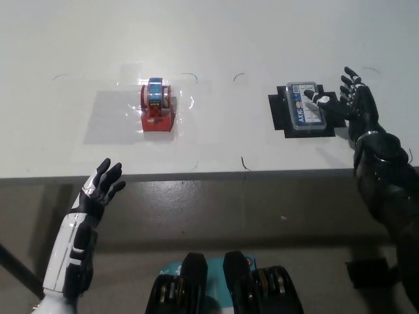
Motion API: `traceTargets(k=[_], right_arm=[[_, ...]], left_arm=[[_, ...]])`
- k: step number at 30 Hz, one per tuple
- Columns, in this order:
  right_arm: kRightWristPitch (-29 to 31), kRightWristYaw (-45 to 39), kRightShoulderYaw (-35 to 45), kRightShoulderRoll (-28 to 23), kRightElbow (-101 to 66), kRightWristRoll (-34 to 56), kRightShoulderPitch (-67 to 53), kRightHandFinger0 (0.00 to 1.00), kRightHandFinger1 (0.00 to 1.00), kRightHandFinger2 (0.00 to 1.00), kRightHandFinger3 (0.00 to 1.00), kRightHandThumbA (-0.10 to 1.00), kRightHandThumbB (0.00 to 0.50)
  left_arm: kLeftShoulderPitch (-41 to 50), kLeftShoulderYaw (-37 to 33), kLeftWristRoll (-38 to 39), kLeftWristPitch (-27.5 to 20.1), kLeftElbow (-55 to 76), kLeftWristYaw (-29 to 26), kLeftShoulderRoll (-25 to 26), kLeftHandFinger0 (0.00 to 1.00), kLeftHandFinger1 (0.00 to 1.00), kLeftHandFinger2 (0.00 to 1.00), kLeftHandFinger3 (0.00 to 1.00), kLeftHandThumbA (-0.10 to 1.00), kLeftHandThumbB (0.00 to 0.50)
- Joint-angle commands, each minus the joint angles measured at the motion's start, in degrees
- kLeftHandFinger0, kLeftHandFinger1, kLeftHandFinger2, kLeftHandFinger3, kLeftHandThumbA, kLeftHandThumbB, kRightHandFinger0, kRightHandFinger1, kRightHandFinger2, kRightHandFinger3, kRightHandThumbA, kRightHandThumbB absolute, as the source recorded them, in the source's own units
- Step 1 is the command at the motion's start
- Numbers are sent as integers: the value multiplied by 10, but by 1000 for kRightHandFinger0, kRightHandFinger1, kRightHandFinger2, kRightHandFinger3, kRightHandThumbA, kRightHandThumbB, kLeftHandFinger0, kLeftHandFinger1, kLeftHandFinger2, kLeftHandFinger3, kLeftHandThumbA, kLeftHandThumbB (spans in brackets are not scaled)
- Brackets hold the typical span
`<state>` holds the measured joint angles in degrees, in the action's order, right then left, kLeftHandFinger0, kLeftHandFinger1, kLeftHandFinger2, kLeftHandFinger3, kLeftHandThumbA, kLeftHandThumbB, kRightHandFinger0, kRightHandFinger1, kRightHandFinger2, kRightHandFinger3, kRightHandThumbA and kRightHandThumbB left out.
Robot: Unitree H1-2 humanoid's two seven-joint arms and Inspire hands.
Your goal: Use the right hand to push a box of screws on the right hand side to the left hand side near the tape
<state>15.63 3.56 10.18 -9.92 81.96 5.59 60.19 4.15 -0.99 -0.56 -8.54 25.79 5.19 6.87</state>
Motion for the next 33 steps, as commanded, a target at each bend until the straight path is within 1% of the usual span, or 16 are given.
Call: traceTargets(k=[1, 4, 7, 9, 11, 12, 14, 17, 21, 22, 23, 25, 27, 30, 32, 33], right_arm=[[0, -4, 3, 28, 5, 11, -11, 1000, 1000, 1000, 1000, 1000, 202], [6, -13, 14, 43, 4, 25, -14, 1000, 1000, 1000, 1000, 1000, 208], [8, -27, 24, 58, 2, 37, -9, 1000, 1000, 1000, 1000, 1000, 255], [7, -38, 35, 68, 0, 49, -6, 1000, 1000, 1000, 1000, 1000, 251], [6, -34, 36, 80, -1, 48, -1, 1000, 1000, 1000, 1000, 1000, 221], [7, -34, 33, 82, -1, 45, -1, 1000, 1000, 1000, 1000, 1000, 216], [7, -35, 34, 88, -1, 47, -2, 1000, 1000, 1000, 1000, 1000, 210], [9, -38, 36, 95, -1, 49, -2, 1000, 1000, 1000, 1000, 1000, 203], [14, -42, 39, 106, -2, 55, -2, 1000, 1000, 1000, 1000, 1000, 225], [14, -41, 38, 109, -2, 55, -1, 1000, 1000, 1000, 1000, 1000, 228], [14, -39, 38, 113, -2, 55, 0, 1000, 1000, 1000, 1000, 1000, 223], [12, -37, 35, 119, -2, 53, 3, 1000, 1000, 1000, 1000, 1000, 232], [14, -35, 33, 125, -3, 52, 7, 1000, 1000, 1000, 1000, 1000, 223], [10, -33, 35, 134, -2, 55, 14, 1000, 1000, 1000, 1000, 1000, 240], [4, -34, 52, 142, -3, 74, 19, 1000, 1000, 1000, 1000, 1000, 266], [4, -33, 57, 147, -4, 80, 20, 1000, 1000, 1000, 1000, 1000, 268]], left_arm=[[3, 0, 12, -20, 23, 6, 6, 1000, 1000, 1000, 1000, 1000, 49], [3, -2, 15, -19, 23, 7, 5, 1000, 1000, 1000, 1000, 1000, 41], [0, -3, 13, -15, 23, 7, 3, 1000, 1000, 1000, 1000, 1000, 39], [-1, -2, 11, -13, 22, 7, 4, 1000, 1000, 1000, 1000, 1000, 46], [-2, -1, 11, -13, 20, 7, 3, 1000, 1000, 1000, 1000, 1000, 58], [-1, -1, 11, -13, 20, 6, 3, 1000, 1000, 1000, 1000, 1000, 60], [-2, -1, 13, -20, 19, 8, 4, 1000, 1000, 1000, 1000, 1000, 46], [-4, 0, 17, -22, 18, 8, 5, 1000, 1000, 1000, 1000, 1000, 43], [-4, 0, 17, -21, 18, 8, 4, 1000, 1000, 1000, 1000, 1000, 36], [-4, 0, 16, -19, 19, 8, 4, 1000, 1000, 1000, 1000, 1000, 42], [-4, 0, 15, -17, 20, 7, 4, 1000, 1000, 1000, 1000, 1000, 53], [-3, 0, 16, -15, 21, 8, 3, 1000, 1000, 1000, 1000, 1000, 57], [-4, 1, 17, -16, 21, 8, 3, 1000, 1000, 1000, 1000, 1000, 52], [-6, 1, 17, -18, 21, 9, 4, 1000, 1000, 1000, 1000, 1000, 52], [-8, 1, 18, -18, 21, 10, 3, 1000, 1000, 1000, 1000, 1000, 53], [-8, 1, 15, -16, 22, 9, 3, 1000, 1000, 1000, 1000, 1000, 55]])
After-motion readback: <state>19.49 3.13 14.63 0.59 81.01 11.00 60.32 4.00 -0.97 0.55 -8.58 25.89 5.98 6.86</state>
